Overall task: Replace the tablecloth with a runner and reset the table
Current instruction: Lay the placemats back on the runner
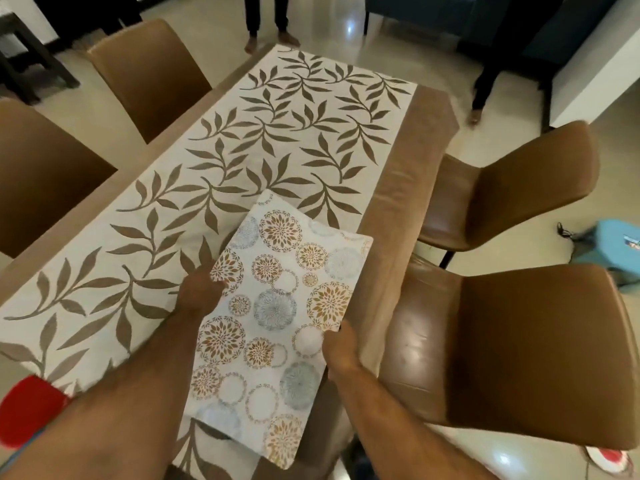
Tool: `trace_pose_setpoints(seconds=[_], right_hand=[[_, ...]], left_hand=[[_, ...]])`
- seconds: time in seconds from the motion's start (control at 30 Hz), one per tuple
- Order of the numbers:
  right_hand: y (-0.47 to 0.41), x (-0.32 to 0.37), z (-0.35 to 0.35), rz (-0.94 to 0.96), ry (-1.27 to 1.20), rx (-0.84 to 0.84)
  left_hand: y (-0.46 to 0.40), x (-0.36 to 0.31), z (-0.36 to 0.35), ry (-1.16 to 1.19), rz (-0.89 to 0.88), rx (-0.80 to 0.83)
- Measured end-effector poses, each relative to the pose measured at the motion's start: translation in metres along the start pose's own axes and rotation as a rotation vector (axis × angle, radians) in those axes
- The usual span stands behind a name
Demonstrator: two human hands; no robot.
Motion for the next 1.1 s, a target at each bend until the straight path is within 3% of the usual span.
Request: trace_pose_setpoints(seconds=[0.4, 0.53, 0.63, 0.9, 1.1], right_hand=[[-0.036, 0.046, 0.035, 0.042, -0.002, -0.09], [-0.052, 0.062, 0.037, 0.064, 0.06, -0.134], [-0.059, 0.072, 0.028, 0.119, 0.278, -0.076], [-0.045, 0.085, 0.031, 0.167, 0.496, -0.215], [-0.042, 0.078, 0.043, 0.051, 0.429, -0.194]], left_hand=[[-0.037, -0.058, -0.017, 0.181, -0.248, -0.044], [-0.052, -0.063, -0.019, 0.122, -0.173, -0.058], [-0.066, -0.055, -0.024, 0.11, -0.11, -0.054], [-0.091, -0.034, -0.033, 0.057, -0.062, -0.008], [-0.089, -0.034, -0.035, 0.067, -0.066, 0.055]])
Point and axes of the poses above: each hand's wrist, its own y-axis away from the middle knuckle, its own z-axis out of the back of the hand, x = y × z, the point moved 8 cm from there along -y, towards the middle knuckle, and after that the axes turned 8 degrees about -y, right-handed, at the moved point
